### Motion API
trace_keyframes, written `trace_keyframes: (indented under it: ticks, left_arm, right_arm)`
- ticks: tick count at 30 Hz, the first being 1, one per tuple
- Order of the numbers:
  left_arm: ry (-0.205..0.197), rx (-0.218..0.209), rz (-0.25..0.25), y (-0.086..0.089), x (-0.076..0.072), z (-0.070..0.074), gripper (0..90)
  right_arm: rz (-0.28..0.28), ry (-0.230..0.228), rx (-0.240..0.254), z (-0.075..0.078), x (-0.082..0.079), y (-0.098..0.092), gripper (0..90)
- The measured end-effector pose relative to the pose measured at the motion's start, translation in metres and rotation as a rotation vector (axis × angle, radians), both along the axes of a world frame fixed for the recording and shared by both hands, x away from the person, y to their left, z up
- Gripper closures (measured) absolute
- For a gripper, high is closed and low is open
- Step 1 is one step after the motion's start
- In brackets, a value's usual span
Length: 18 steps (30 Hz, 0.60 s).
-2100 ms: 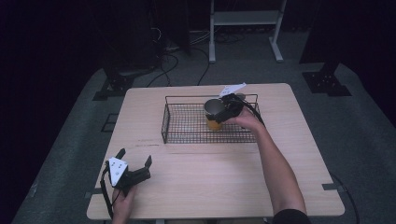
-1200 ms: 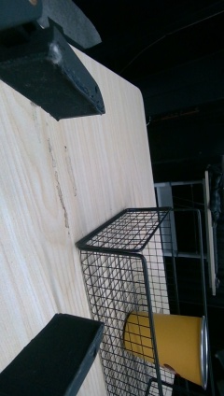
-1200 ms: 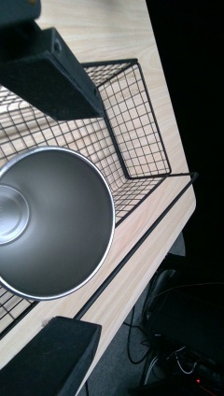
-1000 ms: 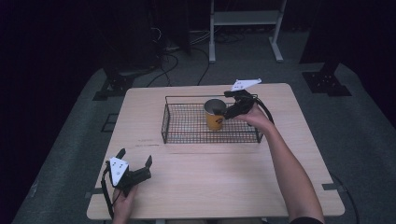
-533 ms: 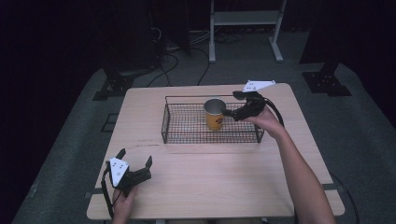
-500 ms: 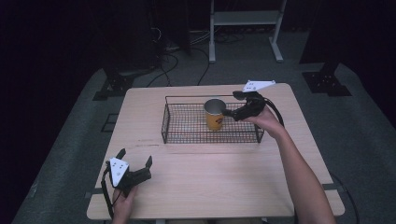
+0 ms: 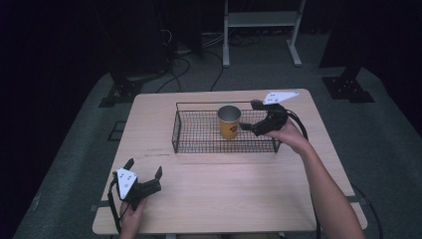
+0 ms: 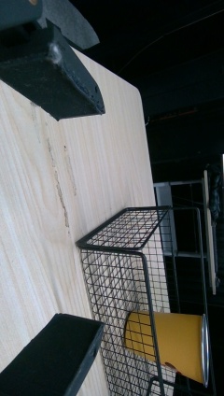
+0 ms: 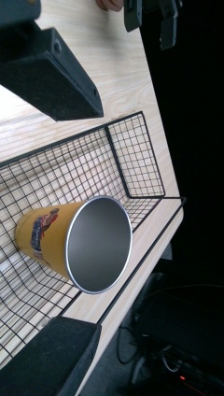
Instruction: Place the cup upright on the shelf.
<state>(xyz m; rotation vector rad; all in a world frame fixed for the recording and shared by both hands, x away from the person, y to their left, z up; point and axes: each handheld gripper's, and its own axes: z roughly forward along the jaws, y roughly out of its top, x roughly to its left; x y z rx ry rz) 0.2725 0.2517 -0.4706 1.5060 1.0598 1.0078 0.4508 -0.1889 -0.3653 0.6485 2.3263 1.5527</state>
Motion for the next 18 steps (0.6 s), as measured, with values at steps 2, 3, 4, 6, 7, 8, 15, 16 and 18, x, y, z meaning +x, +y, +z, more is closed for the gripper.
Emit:
trace_keyframes:
  ticks: [2, 3, 4, 6, 7, 8, 15, 16, 18]
  left_arm:
    - [0.001, -0.001, 0.000, 0.000, 0.000, 0.000, 0.0]
    - [0.001, -0.001, 0.000, 0.000, 0.000, 0.000, 0.0]
    - [0.001, -0.001, 0.001, 0.000, 0.000, 0.000, 0.0]
    - [0.001, -0.001, 0.000, 0.000, 0.000, 0.000, 0.0]
    - [0.001, -0.001, 0.000, 0.000, 0.000, 0.000, 0.0]
    - [0.001, 0.000, 0.001, 0.000, 0.000, 0.000, 0.0]
    - [0.001, 0.000, 0.001, 0.000, 0.000, 0.000, 0.0]
    - [0.001, 0.001, 0.002, 0.000, 0.000, 0.000, 0.0]
    - [0.000, 0.001, 0.002, 0.000, 0.000, 0.000, 0.0]
  right_arm:
    - [0.012, -0.001, 0.002, 0.000, -0.006, -0.002, 0.0]
    - [0.012, -0.003, 0.001, -0.001, -0.007, -0.003, 0.0]
    - [0.012, 0.000, 0.004, -0.001, -0.008, -0.004, 0.0]
    - [0.012, 0.006, 0.003, -0.001, -0.010, -0.007, 0.0]
    - [0.012, 0.006, 0.003, -0.002, -0.011, -0.008, 0.0]
    - [0.012, 0.006, 0.003, -0.002, -0.011, -0.008, 0.0]
    - [0.017, -0.003, 0.004, -0.004, -0.022, -0.015, 0.0]
    - [0.018, 0.004, -0.001, -0.005, -0.024, -0.017, 0.0]
    - [0.018, 0.001, 0.003, -0.005, -0.025, -0.017, 0.0]
